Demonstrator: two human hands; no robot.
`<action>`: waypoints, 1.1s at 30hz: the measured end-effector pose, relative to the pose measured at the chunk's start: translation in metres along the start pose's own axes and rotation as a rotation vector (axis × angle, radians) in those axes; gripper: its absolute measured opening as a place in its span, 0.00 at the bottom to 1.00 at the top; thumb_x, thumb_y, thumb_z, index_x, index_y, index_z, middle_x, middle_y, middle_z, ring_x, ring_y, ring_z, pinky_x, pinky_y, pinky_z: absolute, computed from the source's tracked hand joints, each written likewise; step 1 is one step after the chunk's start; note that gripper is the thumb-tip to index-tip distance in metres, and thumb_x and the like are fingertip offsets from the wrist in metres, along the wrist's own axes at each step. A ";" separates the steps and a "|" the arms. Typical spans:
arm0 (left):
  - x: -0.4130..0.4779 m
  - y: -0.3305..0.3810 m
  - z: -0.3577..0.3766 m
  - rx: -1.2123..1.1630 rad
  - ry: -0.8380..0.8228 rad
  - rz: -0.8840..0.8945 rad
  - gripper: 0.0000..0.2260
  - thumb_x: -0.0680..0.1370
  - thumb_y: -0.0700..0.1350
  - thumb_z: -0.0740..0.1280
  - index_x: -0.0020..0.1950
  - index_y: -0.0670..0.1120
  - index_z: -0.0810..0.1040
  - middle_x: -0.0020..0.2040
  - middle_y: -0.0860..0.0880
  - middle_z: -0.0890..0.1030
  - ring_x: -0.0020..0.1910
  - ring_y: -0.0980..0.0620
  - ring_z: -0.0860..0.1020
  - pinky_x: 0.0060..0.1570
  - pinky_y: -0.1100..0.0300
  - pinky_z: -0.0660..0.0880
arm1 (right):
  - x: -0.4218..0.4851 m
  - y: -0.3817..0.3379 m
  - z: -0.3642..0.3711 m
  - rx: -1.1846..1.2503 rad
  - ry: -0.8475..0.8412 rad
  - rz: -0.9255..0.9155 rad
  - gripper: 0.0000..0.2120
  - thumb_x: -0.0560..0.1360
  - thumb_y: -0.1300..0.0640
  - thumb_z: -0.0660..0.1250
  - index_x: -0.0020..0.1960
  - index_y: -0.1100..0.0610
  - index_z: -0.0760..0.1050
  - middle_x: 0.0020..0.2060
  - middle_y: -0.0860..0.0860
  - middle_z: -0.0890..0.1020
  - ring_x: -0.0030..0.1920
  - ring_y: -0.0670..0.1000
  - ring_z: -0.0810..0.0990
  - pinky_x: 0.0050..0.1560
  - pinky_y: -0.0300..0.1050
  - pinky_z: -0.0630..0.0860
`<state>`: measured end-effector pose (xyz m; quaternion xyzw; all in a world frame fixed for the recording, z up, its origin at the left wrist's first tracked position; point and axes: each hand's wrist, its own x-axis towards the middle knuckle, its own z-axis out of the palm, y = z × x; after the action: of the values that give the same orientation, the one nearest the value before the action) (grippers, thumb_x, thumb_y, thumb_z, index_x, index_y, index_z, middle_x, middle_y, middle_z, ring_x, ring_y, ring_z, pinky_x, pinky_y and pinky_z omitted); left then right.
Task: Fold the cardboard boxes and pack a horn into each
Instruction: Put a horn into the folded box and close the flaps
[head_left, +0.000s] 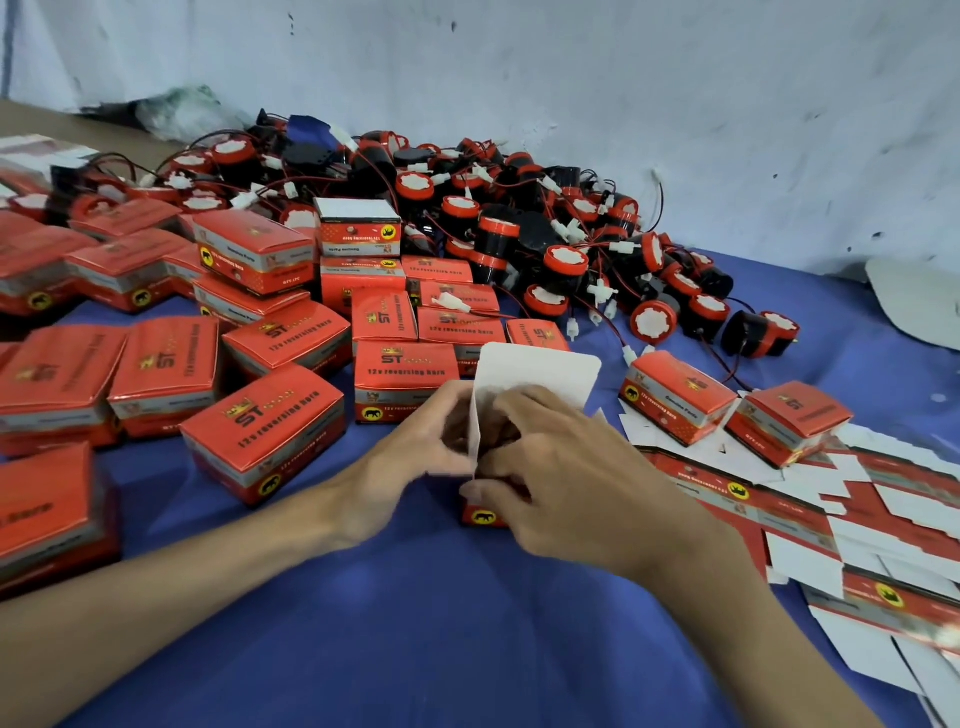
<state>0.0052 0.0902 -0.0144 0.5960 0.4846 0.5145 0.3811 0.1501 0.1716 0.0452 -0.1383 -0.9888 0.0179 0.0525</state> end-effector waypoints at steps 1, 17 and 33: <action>-0.002 -0.008 -0.001 0.065 0.060 -0.015 0.11 0.74 0.35 0.65 0.56 0.41 0.73 0.48 0.43 0.78 0.45 0.52 0.74 0.37 0.70 0.72 | -0.001 0.000 0.000 0.033 0.029 0.006 0.14 0.78 0.44 0.59 0.48 0.47 0.81 0.51 0.46 0.73 0.60 0.47 0.67 0.53 0.48 0.69; 0.015 0.002 0.016 0.188 0.347 -0.039 0.15 0.76 0.39 0.69 0.61 0.51 0.75 0.55 0.59 0.80 0.54 0.66 0.77 0.49 0.73 0.73 | -0.040 0.033 0.042 0.412 0.611 0.028 0.14 0.75 0.55 0.61 0.48 0.60 0.84 0.47 0.48 0.84 0.49 0.45 0.81 0.56 0.41 0.75; -0.005 0.006 0.000 0.556 0.059 0.174 0.28 0.73 0.59 0.66 0.70 0.47 0.71 0.68 0.57 0.72 0.67 0.61 0.70 0.64 0.68 0.67 | -0.036 0.027 0.044 0.954 0.460 0.215 0.15 0.68 0.47 0.68 0.54 0.42 0.77 0.45 0.35 0.83 0.50 0.36 0.81 0.48 0.29 0.75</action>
<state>0.0062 0.0843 -0.0096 0.7016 0.5648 0.4101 0.1434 0.1873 0.1865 -0.0039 -0.1998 -0.8142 0.4396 0.3224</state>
